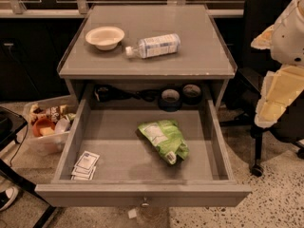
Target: Pick green rice chip bag from top drawer and place on counter
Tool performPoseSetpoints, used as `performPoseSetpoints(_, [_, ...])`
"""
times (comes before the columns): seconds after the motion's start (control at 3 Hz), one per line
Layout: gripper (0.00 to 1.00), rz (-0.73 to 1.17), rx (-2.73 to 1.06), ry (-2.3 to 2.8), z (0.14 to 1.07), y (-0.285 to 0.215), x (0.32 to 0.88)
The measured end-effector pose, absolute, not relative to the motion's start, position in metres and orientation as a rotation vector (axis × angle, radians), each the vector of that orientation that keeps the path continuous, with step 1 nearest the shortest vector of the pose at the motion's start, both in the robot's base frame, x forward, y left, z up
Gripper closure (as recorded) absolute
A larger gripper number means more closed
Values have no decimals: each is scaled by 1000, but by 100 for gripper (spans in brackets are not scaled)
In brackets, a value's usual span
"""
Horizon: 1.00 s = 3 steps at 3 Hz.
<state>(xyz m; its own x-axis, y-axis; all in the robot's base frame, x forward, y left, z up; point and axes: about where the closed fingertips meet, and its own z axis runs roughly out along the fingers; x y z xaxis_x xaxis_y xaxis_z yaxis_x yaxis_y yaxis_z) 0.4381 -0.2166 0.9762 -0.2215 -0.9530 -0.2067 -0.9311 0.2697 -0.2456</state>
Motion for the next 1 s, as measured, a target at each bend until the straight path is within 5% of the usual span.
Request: performPoseSetpoints(1.0, [0, 30, -1642, 2220, 954, -196, 450])
